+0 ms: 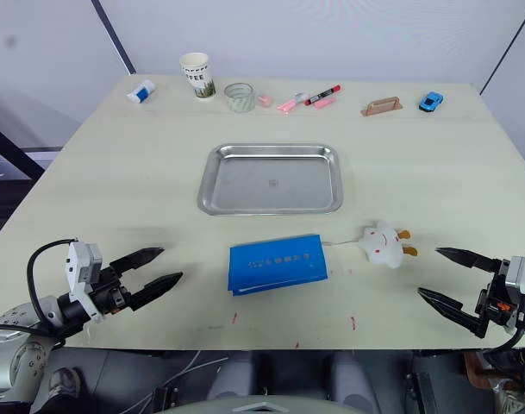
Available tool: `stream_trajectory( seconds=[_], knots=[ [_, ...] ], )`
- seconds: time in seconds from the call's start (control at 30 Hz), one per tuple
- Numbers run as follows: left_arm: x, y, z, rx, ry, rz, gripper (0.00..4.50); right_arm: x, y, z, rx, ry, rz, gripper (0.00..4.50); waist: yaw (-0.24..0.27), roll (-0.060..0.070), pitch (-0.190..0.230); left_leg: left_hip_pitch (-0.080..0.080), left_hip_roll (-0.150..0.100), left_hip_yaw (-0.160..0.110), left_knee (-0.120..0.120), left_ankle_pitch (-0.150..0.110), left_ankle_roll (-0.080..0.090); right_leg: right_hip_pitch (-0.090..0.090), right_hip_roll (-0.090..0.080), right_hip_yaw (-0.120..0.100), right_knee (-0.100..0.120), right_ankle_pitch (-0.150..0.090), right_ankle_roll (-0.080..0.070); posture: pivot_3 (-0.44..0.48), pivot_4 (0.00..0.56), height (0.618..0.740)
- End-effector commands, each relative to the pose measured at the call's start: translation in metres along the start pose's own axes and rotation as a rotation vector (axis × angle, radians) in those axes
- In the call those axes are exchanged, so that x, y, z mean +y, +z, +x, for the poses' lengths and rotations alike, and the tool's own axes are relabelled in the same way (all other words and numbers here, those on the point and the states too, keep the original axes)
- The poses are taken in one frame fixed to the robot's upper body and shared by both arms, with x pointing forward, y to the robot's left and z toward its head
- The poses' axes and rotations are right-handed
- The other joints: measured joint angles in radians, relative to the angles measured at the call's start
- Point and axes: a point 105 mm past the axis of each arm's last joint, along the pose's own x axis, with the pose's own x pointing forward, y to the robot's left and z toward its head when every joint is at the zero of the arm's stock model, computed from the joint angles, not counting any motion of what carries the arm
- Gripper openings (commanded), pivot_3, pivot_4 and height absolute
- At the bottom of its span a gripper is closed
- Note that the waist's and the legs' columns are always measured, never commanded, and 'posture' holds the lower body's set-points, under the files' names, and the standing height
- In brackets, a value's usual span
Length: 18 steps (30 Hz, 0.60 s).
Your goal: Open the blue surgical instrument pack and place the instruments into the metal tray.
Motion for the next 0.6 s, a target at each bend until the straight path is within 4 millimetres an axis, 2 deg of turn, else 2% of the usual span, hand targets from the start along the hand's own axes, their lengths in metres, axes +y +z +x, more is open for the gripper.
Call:
stream_trajectory(
  seconds=[0.03, 0.27, 0.4, 0.5, 0.6],
  knots=[
    [0.0, 0.007, 0.002, -0.012, -0.005, 0.048, 4.47, -0.002, 0.009, 0.003, -0.014, 0.0, -0.03, 4.5, 0.0, 0.0, 0.0, 0.0, 0.0, 0.0, 0.0, 0.0, 0.0, 0.0, 0.0, 0.0, 0.0, 0.0, 0.0, 0.0, 0.15, 0.74],
    [-0.009, 0.024, 0.02, -0.064, -0.03, 0.14, 4.47, -0.002, 0.023, 0.026, -0.046, -0.063, -0.009, 4.5, -0.001, 0.0, 0.0, 0.0, 0.0, 0.0, 0.0, 0.0, 0.0, 0.0, 0.0, 0.0, 0.0, 0.0, 0.0, 0.0, 0.15, 0.74],
    [-0.014, 0.036, 0.03, -0.02, -0.044, 0.189, 4.47, 0.007, 0.036, 0.055, 0.003, -0.002, 0.042, 4.5, -0.001, 0.0, 0.0, 0.0, 0.0, 0.0, 0.0, 0.0, 0.0, 0.0, 0.0, 0.0, 0.001, 0.0, 0.0, 0.0, 0.15, 0.74],
    [-0.022, 0.039, 0.037, 0.04, -0.164, 0.183, 4.47, 0.02, 0.051, 0.084, -0.014, 0.114, 0.121, 4.5, -0.002, 0.0, 0.0, 0.0, 0.0, 0.0, 0.0, 0.0, 0.0, 0.0, 0.0, 0.0, 0.001, 0.0, 0.0, 0.0, 0.15, 0.74],
    [-0.02, 0.04, 0.042, 0.073, -0.197, 0.179, 4.47, 0.024, 0.056, 0.104, 0.01, 0.132, 0.088, 4.5, -0.001, 0.0, 0.0, 0.0, 0.0, 0.0, 0.0, 0.0, 0.0, 0.0, 0.0, 0.0, 0.0, 0.0, -0.001, 0.0, 0.15, 0.74]
  ],
)
